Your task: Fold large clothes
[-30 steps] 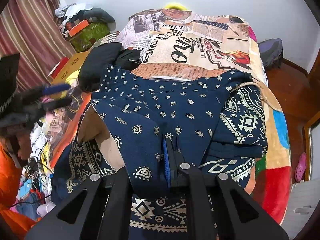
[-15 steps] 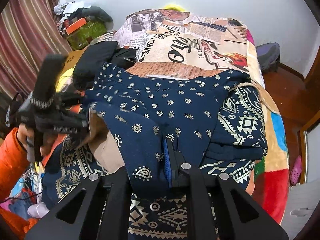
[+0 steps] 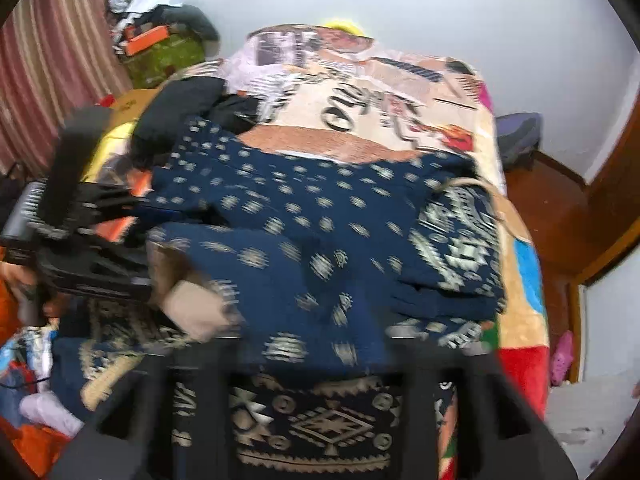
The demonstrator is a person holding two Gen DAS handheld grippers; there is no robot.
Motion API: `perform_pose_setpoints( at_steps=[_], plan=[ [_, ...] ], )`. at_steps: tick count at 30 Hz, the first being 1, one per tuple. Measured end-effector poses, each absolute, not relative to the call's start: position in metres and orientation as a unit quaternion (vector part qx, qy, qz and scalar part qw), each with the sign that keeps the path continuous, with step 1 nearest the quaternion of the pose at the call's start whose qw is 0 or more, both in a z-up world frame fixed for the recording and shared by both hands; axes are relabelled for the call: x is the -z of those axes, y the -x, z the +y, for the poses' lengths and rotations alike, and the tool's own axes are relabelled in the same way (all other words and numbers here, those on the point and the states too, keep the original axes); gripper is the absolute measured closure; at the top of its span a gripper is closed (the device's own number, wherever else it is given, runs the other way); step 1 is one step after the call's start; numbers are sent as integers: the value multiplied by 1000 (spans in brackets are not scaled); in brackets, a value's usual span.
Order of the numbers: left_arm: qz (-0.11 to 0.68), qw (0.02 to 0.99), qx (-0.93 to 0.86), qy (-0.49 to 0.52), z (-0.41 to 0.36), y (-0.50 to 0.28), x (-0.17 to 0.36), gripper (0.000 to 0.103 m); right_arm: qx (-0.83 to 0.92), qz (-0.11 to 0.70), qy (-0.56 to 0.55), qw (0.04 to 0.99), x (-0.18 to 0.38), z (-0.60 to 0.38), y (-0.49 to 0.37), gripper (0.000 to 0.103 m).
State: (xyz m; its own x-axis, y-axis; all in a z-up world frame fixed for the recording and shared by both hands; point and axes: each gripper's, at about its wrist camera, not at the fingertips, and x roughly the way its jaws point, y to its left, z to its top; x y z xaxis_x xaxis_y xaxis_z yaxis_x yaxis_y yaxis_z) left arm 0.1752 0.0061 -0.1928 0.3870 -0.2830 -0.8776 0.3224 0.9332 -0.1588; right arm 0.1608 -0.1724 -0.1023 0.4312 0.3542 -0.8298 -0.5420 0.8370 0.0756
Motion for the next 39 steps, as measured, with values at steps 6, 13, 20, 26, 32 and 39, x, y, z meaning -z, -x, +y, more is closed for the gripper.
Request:
perform_pose_setpoints(
  at_steps=[6,13,20,26,32,39],
  plan=[
    [526,828,192,-16,4,-152,191,39,-257,486,50,834,114,-205,-159,30],
    [506,835,215,-7,-4,-129,171,39,-288,501,-27,815,90,-225,-153,30],
    [490,840,226,-51,-20,-111,167,39,-291,447,-33,845,55,-207,-158,29],
    [489,845,207,-58,-14,-105,167,39,-253,485,-34,836,90,-186,-181,29],
    [454,875,164,-20,26,-107,137,39,-253,537,-12,804,132,-186,-171,29],
    [437,896,58,58,97,-137,120,38,-243,501,-22,830,100,-214,-171,29]
  ],
)
